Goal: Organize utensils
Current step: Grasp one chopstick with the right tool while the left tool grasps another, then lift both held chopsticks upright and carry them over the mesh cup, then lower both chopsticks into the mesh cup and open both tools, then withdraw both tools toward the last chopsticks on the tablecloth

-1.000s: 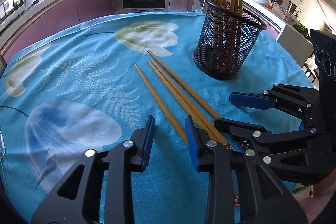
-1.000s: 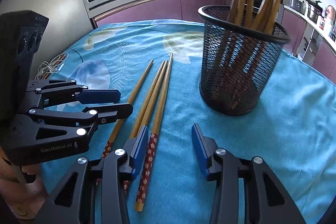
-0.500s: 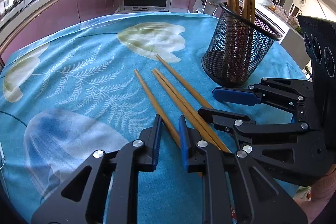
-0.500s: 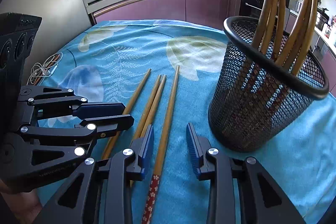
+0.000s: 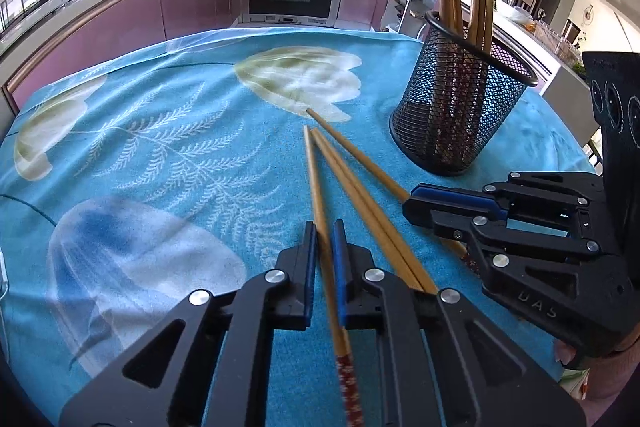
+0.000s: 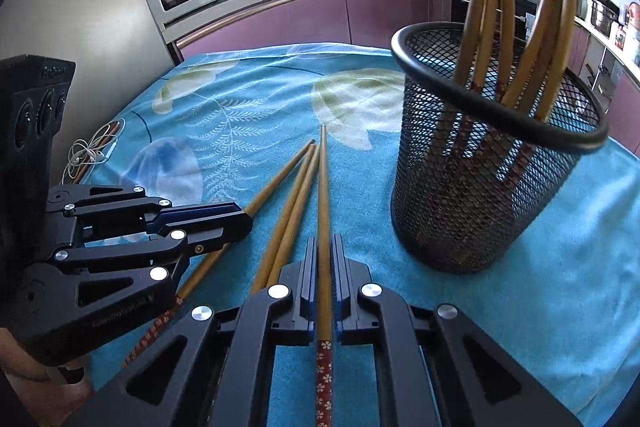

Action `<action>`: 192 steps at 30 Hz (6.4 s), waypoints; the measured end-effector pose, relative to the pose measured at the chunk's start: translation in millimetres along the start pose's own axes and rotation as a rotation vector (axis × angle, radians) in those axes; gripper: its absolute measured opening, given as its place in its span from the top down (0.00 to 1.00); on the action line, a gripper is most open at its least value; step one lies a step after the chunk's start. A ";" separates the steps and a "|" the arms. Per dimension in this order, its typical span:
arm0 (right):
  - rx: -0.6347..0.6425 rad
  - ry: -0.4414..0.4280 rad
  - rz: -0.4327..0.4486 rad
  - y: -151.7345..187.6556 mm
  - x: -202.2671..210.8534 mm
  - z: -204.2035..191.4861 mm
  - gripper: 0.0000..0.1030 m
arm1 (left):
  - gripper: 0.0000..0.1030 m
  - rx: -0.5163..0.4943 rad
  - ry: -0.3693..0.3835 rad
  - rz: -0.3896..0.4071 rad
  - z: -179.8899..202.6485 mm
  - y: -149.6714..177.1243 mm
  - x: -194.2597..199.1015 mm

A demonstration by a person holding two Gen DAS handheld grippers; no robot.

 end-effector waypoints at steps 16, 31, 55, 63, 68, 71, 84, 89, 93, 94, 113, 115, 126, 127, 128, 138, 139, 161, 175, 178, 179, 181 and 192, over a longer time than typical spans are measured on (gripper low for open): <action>-0.010 -0.056 0.016 13.2 19.1 -1.6 0.95 | 0.92 -0.031 0.066 -0.009 11.1 18.7 17.5; 0.013 -0.038 -0.023 12.2 4.7 -3.9 0.94 | 0.91 -0.059 0.033 -0.029 11.2 11.7 3.7; -0.014 -0.056 0.205 -3.3 94.4 7.3 0.94 | 0.93 -0.030 0.225 0.098 29.7 -13.8 76.7; -0.024 -0.035 0.278 -13.6 120.3 19.7 0.94 | 0.93 -0.037 0.289 0.155 35.6 -24.8 109.6; -0.022 -0.022 0.318 -23.7 133.5 24.9 0.94 | 0.93 -0.029 0.323 0.190 35.7 -33.8 126.3; -0.023 -0.020 0.340 -29.9 140.6 29.8 0.94 | 0.93 -0.027 0.333 0.209 35.5 -37.9 133.5; -0.020 0.005 0.408 -53.4 162.3 42.0 0.94 | 0.93 -0.007 0.370 0.298 39.3 -77.5 152.6; -0.017 0.016 0.441 -65.3 171.9 46.4 0.94 | 0.93 -0.023 0.367 0.331 50.2 -98.3 159.0; -0.012 0.029 0.461 -74.9 177.7 50.5 0.94 | 0.93 -0.037 0.375 0.359 59.0 -111.5 164.8; -0.012 0.033 0.464 -76.2 178.3 51.4 0.94 | 0.93 -0.040 0.378 0.368 61.4 -114.7 166.4; -0.059 0.063 0.475 -96.2 161.8 70.1 0.94 | 0.93 -0.079 0.334 0.433 81.0 -151.9 164.3; -0.062 0.064 0.465 -95.9 157.1 71.4 0.94 | 0.93 -0.087 0.315 0.428 83.3 -152.0 158.6; -0.069 0.062 0.405 -91.8 135.3 73.4 0.94 | 0.93 -0.129 0.270 0.350 92.6 -150.2 121.2; -0.069 0.060 0.397 -91.3 132.8 73.3 0.94 | 0.93 -0.136 0.264 0.338 93.2 -148.8 116.3; -0.068 0.057 0.387 -90.2 130.4 72.6 0.94 | 0.93 -0.142 0.263 0.327 93.5 -148.4 112.4; -0.093 0.033 0.281 -83.1 101.0 76.9 0.94 | 0.93 -0.204 0.233 0.204 102.0 -145.2 66.8; -0.096 0.033 0.276 -82.9 98.9 78.3 0.94 | 0.93 -0.206 0.232 0.197 101.5 -145.9 62.8; -0.145 0.060 0.283 -75.1 96.8 93.6 0.85 | 0.82 -0.146 0.218 0.182 82.4 -122.1 46.3; -0.085 0.016 0.307 -55.8 120.0 64.8 0.72 | 0.64 -0.091 0.194 0.211 51.5 -84.4 69.7; -0.042 -0.011 0.307 -47.1 125.9 48.4 0.67 | 0.62 -0.075 0.173 0.218 39.3 -72.6 75.1; -0.029 -0.019 0.303 -43.5 125.6 43.1 0.65 | 0.62 -0.071 0.171 0.213 37.6 -70.6 76.1; -0.014 -0.046 0.281 -35.2 120.9 32.8 0.64 | 0.61 -0.066 0.153 0.213 32.0 -64.1 77.2; -0.004 -0.104 0.072 14.8 56.2 0.3 0.64 | 0.53 0.012 0.104 0.157 2.3 -25.9 66.6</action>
Point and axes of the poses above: each gripper's, at about its wrist camera, not at the fingertips, and x roughly against the way its jaws point, z to its right, y to its underside, the point moved 5 cm from there along -x, roughly the way its jaws point, and after that the axes turned 5 degrees about x, right-handed, at the moved point
